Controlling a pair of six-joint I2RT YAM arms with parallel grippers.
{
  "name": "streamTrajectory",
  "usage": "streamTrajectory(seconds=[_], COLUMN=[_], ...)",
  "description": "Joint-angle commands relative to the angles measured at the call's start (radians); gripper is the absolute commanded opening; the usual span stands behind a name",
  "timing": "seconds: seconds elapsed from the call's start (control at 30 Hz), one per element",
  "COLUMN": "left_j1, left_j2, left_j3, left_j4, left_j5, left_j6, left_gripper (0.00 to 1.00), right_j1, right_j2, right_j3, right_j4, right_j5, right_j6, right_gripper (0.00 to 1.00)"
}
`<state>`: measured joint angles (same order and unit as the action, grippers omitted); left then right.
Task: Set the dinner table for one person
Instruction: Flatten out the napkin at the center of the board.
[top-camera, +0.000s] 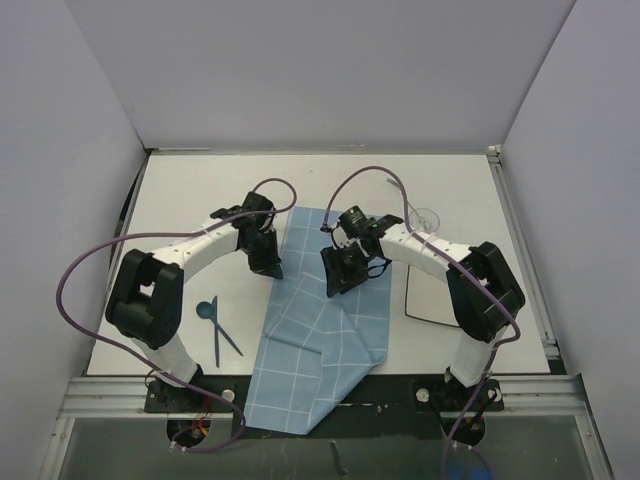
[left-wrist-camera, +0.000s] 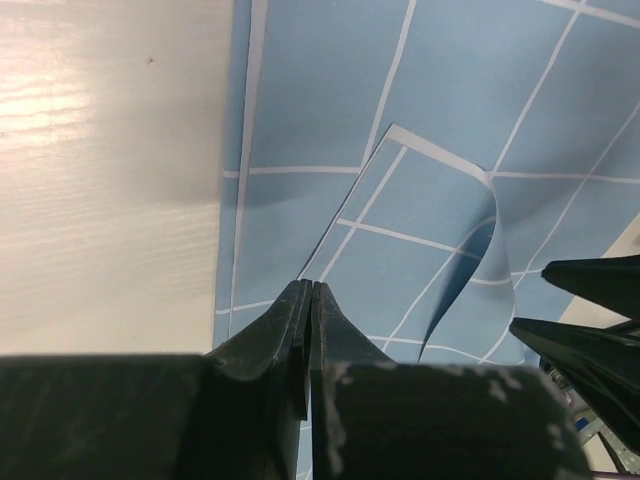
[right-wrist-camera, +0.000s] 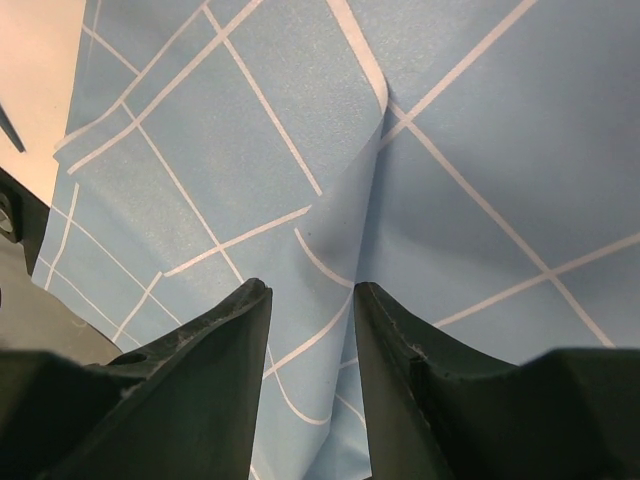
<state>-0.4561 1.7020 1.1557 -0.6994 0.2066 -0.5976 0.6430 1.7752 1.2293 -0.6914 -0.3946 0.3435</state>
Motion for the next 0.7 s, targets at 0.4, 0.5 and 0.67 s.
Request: streamTrajectory(seconds=[0.4,0.5,0.67], left_j1=[0.037,0.047,0.062], left_j2=[-0.042,-0.044,-0.042], left_j3=[0.053,0.045,0.038], left_j4=[0.005,0.006,0.008], left_j5=[0.049,0.051,0.055], left_j6=[0.032,0.034,0.039], left_gripper=[0.0,0.0,0.0], right_j1=[0.012,0.018,0.037], right_j2=[0.006,0.026,0.049], right_j3=[-0.072,-0.063,-0.04], right_j4=[0.094,0.107,0.111], right_j5=[-0.064,-0.078,-0.083], right_j6=[0.022,0.033,0.037], right_gripper=[0.39,0.34,0.25])
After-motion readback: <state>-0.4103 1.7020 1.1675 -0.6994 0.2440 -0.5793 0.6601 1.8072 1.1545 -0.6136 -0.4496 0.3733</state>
